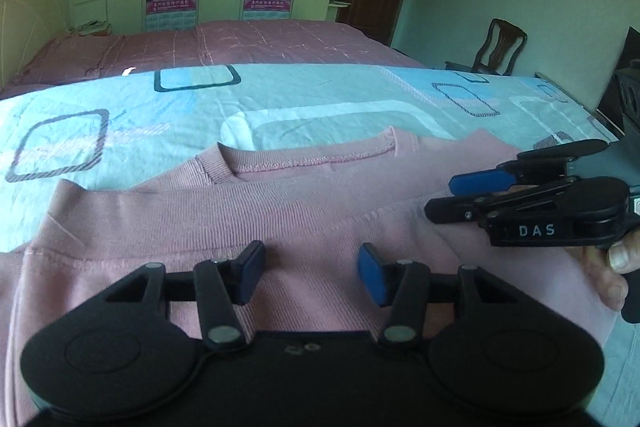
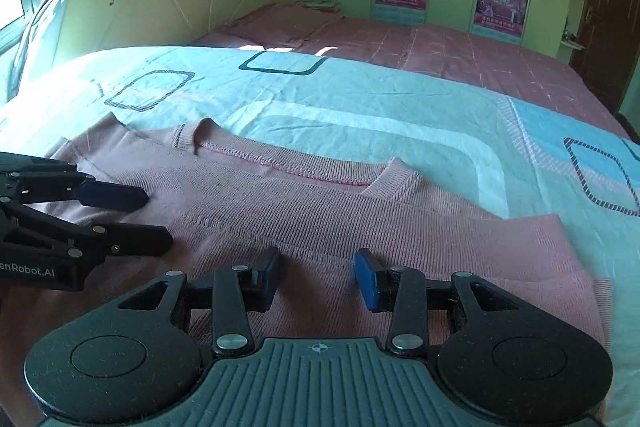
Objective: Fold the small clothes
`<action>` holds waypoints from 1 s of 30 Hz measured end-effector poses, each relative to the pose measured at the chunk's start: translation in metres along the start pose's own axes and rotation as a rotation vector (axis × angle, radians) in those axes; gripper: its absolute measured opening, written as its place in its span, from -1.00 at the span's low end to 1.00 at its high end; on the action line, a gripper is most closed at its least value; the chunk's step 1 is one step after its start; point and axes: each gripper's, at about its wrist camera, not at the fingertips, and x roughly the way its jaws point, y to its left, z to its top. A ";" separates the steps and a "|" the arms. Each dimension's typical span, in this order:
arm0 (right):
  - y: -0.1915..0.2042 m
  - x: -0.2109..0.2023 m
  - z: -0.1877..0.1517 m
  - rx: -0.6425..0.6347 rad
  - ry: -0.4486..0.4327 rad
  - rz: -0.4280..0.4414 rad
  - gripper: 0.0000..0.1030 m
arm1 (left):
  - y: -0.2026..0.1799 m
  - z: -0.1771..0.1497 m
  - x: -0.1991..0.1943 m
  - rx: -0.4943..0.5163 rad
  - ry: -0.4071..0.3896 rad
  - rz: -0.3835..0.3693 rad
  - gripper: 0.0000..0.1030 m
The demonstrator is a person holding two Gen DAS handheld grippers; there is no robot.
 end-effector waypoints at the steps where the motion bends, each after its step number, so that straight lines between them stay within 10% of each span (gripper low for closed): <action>1: 0.002 -0.013 -0.003 -0.003 -0.029 0.017 -0.22 | -0.003 -0.003 -0.012 -0.006 -0.034 0.006 0.04; 10: 0.039 -0.033 -0.053 -0.046 -0.038 0.099 -0.22 | -0.027 -0.048 -0.036 -0.067 -0.089 0.110 0.11; 22: -0.064 -0.098 -0.098 0.198 -0.019 -0.119 -0.22 | 0.043 -0.082 -0.102 -0.193 -0.094 0.312 0.19; 30: 0.024 -0.108 -0.099 0.090 -0.060 0.037 -0.22 | -0.057 -0.076 -0.087 -0.059 -0.111 0.159 0.31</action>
